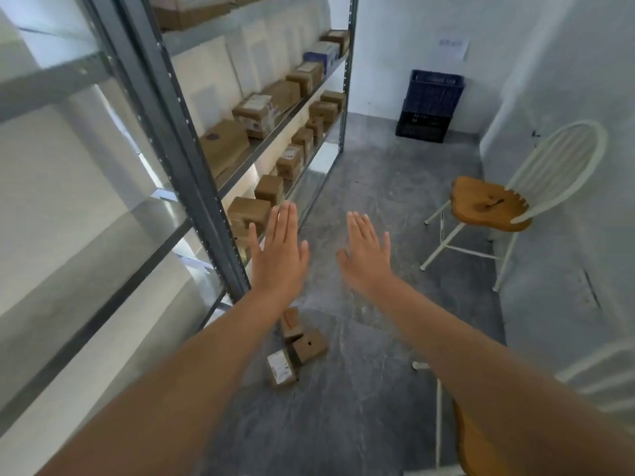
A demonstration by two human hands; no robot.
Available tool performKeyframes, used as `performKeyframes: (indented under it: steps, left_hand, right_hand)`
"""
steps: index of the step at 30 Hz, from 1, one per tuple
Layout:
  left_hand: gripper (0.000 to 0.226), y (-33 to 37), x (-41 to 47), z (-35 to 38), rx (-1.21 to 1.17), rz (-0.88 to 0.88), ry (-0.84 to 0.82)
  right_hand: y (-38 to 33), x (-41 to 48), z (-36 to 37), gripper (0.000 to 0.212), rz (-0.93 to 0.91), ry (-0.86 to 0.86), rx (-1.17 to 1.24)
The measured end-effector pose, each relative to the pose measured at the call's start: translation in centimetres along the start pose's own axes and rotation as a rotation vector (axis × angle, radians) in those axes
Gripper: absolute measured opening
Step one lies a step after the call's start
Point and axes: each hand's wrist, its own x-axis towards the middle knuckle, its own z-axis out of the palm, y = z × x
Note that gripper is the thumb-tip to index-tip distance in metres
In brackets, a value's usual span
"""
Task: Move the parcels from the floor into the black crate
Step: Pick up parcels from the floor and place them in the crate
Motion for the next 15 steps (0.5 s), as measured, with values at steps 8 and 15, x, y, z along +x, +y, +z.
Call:
performKeyframes:
  steps: [8, 15]
  left_hand:
    - [0.065, -5.2, -0.8, 3.5, 0.045, -0.164, -0.056]
    - [0.065, -9.5, 1.3, 7.6, 0.057, -0.198, -0.147]
  right_hand:
    - [0.2, 3.0, 5.2, 0.069, -0.073, -0.12, 0.029]
    - [-1.5, 6.7, 9.8, 0.07, -0.023, -0.197, -0.016]
